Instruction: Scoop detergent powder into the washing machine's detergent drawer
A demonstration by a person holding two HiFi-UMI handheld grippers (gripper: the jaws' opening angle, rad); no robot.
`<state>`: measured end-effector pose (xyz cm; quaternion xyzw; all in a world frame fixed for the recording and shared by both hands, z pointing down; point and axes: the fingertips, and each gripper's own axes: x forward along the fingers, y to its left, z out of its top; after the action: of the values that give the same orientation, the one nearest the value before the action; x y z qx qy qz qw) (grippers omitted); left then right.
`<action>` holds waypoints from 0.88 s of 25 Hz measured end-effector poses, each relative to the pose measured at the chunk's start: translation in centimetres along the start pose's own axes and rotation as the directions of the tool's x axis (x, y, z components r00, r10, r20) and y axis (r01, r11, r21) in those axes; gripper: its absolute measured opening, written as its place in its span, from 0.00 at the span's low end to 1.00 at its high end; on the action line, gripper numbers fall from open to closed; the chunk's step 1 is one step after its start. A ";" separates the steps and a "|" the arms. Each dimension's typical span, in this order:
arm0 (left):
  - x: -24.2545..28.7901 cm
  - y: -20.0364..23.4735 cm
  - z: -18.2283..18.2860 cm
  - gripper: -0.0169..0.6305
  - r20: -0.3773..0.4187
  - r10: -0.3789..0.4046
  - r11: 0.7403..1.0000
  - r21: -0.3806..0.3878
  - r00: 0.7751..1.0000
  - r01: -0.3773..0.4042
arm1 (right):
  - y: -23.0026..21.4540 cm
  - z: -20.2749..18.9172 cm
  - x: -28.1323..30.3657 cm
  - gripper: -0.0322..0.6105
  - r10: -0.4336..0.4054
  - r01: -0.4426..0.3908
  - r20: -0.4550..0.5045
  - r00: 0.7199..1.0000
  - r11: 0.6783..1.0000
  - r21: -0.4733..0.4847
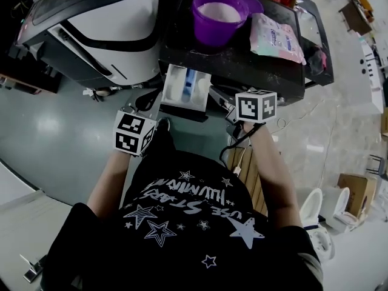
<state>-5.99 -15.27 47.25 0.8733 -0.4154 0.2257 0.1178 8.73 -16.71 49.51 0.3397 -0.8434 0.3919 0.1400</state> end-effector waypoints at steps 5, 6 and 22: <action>-0.8 -0.3 -0.9 0.03 -0.008 -0.001 1.000 0.002 1.000 0.001 | -0.6 -1.3 1.0 0.11 -0.066 0.063 -0.008 0.998 0.982 -0.179; -0.9 -0.4 -1.0 0.03 -0.009 -0.002 1.000 0.002 1.000 0.002 | -0.6 -1.4 1.2 0.11 -0.071 0.068 -0.006 0.997 0.977 -0.201; -1.6 -0.5 -1.8 0.03 -0.014 -0.016 1.000 0.015 1.000 0.016 | -0.9 -4.2 3.1 0.11 -0.212 0.135 -0.062 0.975 0.797 -0.589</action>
<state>-7.02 -13.11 48.04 0.8758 -0.4059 0.2340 0.1159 6.95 -15.41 54.30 0.3315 -0.8774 0.1216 0.3247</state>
